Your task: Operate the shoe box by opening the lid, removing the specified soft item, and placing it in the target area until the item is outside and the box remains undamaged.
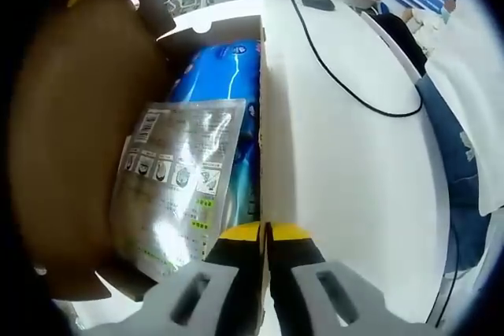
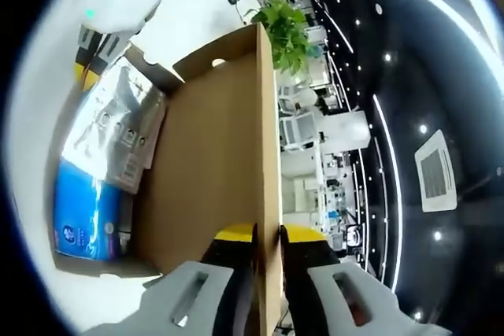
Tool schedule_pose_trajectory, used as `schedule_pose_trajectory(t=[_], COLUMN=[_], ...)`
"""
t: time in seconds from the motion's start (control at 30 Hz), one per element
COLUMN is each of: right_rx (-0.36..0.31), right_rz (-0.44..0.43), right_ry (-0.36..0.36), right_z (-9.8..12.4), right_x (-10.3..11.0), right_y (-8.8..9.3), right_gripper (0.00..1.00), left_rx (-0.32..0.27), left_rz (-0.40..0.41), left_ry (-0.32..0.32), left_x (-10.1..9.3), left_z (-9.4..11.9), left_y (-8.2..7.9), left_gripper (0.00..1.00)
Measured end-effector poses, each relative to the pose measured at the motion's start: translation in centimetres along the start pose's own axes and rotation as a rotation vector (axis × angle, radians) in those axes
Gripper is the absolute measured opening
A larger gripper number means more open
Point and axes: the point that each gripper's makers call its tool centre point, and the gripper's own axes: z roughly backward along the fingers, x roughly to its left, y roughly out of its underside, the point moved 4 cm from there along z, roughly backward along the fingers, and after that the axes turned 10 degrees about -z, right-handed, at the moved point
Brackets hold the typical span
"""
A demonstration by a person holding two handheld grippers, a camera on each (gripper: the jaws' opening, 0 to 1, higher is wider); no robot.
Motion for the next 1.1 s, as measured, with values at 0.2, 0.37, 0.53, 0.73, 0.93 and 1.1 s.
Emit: schedule_pose_trajectory(t=[0.2,0.37,0.53,0.73,0.93,1.1], right_rx=[0.0,-0.002,-0.004,-0.008,0.0,0.014], right_rz=[0.007,0.014,0.014,0.023,0.02,-0.029], right_ry=[0.0,-0.007,-0.02,-0.047,-0.066,-0.116], right_z=[-0.2,-0.4,-0.9,-1.4,-2.0,-2.8], right_x=[-0.2,-0.3,-0.7,-0.9,-1.3,-1.6], right_y=[0.0,0.0,0.2,0.2,0.3,0.5], right_gripper=[0.07,0.07,0.06,0.05,0.05,0.05], left_rx=[-0.005,-0.005,-0.006,0.005,0.004,0.003], left_rz=[0.004,0.006,0.008,0.005,0.016,0.013], left_ry=[-0.001,-0.001,-0.001,0.006,0.012,0.013], left_x=[0.0,0.0,0.0,0.0,0.0,0.0], left_z=[0.0,-0.1,-0.1,-0.3,-0.3,-0.3], left_y=[0.0,0.0,0.0,0.1,0.1,0.1], left_gripper=[0.01,0.01,0.01,0.01,0.01,0.01])
